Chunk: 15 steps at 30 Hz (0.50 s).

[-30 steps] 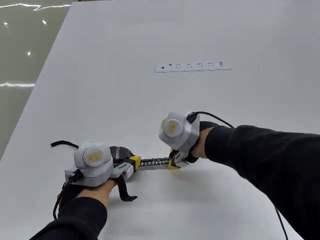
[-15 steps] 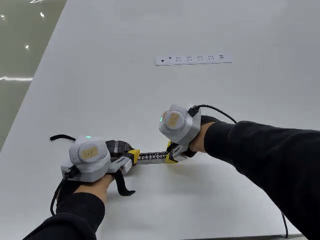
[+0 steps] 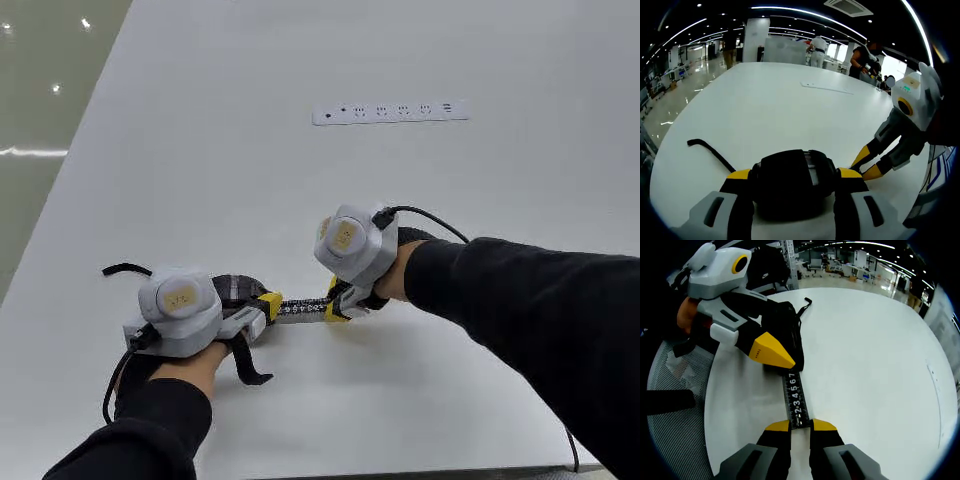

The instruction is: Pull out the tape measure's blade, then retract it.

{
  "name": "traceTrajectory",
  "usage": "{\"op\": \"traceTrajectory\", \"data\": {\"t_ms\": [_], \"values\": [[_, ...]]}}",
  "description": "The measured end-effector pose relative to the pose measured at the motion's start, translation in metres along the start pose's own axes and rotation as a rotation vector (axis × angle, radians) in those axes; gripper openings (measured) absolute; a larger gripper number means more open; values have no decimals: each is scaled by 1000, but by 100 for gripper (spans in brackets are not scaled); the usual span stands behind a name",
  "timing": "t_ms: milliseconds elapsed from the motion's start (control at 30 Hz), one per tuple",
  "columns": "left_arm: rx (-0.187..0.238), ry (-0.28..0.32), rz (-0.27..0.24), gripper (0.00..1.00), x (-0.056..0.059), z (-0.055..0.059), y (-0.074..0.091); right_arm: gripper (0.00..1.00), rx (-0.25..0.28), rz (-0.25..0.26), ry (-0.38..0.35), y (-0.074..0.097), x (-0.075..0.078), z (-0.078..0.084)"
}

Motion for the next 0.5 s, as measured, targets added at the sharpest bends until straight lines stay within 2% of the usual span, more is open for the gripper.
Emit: {"op": "traceTrajectory", "data": {"t_ms": [500], "values": [[-4,8,1,60,-1,0,0,8,28,-15,10,-7,0,-11]]}}
Point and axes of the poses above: the centre of the closed fingertips' face, and the gripper's own axes: y roughly backward along the fingers, x roughly to its right, z roughly out of its underside, the point moved 7 cm from there along y, roughly backward along the fingers, and after that the axes turned 15 degrees about -z, right-handed, at the moved point
